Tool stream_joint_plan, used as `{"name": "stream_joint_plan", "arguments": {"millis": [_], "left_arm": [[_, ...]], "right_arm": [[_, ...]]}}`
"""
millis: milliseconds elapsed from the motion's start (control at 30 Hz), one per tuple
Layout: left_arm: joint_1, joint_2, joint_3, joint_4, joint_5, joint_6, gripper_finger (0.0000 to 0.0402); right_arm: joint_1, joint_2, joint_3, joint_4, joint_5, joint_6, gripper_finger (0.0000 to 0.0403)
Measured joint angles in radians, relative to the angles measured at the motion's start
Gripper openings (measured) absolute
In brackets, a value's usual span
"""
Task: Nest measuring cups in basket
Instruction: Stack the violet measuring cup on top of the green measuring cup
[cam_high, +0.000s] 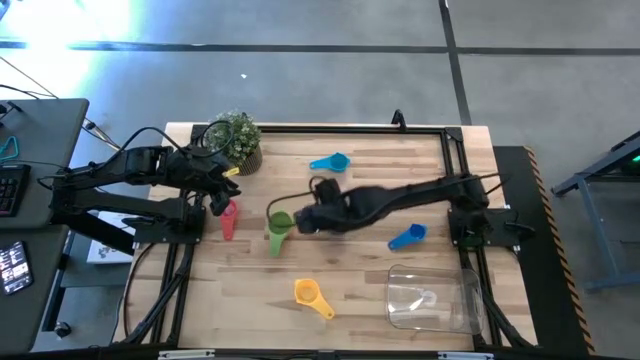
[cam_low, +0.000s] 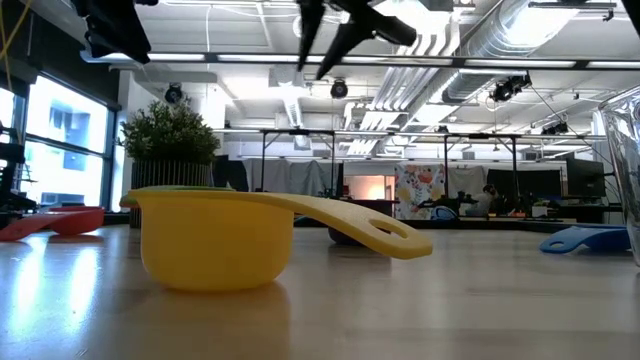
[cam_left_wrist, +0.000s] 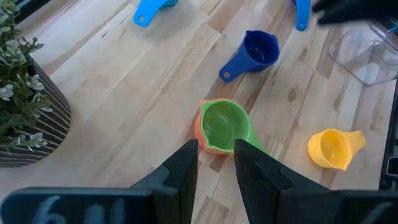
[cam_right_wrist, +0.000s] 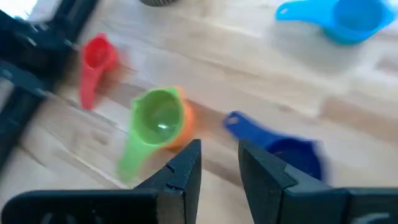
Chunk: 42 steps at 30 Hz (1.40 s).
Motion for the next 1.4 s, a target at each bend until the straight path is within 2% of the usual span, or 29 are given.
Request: {"name": "stream_joint_plan", "arguments": {"millis": [133, 333, 400, 600, 900, 1133, 1400], "left_arm": [[0.000, 0.000, 0.000, 0.000, 0.000, -0.009, 0.0097], [0.000, 0.000, 0.000, 0.003, 0.000, -0.104, 0.0097], [0.000, 0.000, 0.000, 0.006, 0.000, -0.141, 0.0097], [0.000, 0.000, 0.000, 0.009, -0.002, -0.248, 0.0097], [0.000, 0.002, 0.000, 0.013, -0.061, -0.438, 0.0097], [0.000, 0.002, 0.000, 0.015, -0.060, -0.509, 0.0097], [0.000, 0.002, 0.000, 0.016, -0.061, -0.526, 0.0097]], "right_arm": [[-0.060, -0.048, 0.000, -0.068, -0.099, -0.226, 0.0099], [-0.167, -0.054, -0.002, -0.144, -0.376, -0.601, 0.0099], [-0.194, -0.043, -0.002, -0.150, -0.426, -0.695, 0.0099], [-0.233, -0.026, -0.004, -0.194, -0.460, -0.913, 0.0099], [-0.237, 0.012, -0.017, -0.186, -0.467, -1.128, 0.0099], [-0.242, 0.012, -0.147, -0.133, -0.523, -1.212, 0.0100], [-0.243, 0.013, -0.325, -0.071, -0.522, -1.226, 0.0100]]}}
